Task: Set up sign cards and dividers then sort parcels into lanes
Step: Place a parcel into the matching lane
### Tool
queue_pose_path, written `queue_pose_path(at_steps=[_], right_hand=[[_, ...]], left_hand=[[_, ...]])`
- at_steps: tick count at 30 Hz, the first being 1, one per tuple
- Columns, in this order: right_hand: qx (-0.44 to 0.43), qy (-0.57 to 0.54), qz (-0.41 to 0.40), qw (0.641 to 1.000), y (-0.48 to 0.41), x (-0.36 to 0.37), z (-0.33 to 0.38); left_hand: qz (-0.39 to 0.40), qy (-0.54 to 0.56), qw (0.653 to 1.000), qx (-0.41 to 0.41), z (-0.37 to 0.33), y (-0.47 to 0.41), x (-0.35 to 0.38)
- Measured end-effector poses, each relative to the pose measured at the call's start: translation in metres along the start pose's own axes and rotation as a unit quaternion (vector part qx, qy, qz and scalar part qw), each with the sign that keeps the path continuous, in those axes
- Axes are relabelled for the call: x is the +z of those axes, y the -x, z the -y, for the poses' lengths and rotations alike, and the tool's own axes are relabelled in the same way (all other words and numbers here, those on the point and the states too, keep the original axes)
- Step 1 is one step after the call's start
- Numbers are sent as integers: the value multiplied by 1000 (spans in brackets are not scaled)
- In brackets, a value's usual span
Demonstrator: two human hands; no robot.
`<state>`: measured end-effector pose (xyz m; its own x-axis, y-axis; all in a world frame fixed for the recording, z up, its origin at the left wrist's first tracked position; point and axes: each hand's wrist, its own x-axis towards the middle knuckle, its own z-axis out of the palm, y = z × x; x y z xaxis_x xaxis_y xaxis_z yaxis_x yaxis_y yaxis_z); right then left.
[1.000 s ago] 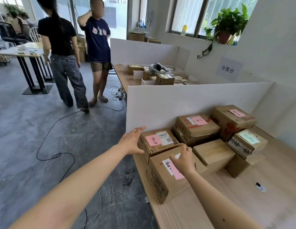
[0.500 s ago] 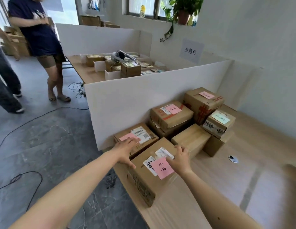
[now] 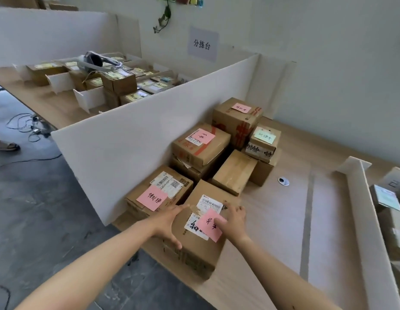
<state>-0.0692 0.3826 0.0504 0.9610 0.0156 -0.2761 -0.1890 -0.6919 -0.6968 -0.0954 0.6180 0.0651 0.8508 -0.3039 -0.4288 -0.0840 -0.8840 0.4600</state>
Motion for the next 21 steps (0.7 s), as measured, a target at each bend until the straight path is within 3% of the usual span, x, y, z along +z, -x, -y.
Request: queue_pose_path(at_steps=[3,11,21], right_hand=[[47,-86,4,995,12,5,-4],[55,-194,38,979,45,25,-14],[69,-270,58,959,82,44,-22]], left_hand=[[23,18,999,24,2,-2,-2],[69,34,996,55,7,-10,-6],[20,164,978,126,25,-9,23]])
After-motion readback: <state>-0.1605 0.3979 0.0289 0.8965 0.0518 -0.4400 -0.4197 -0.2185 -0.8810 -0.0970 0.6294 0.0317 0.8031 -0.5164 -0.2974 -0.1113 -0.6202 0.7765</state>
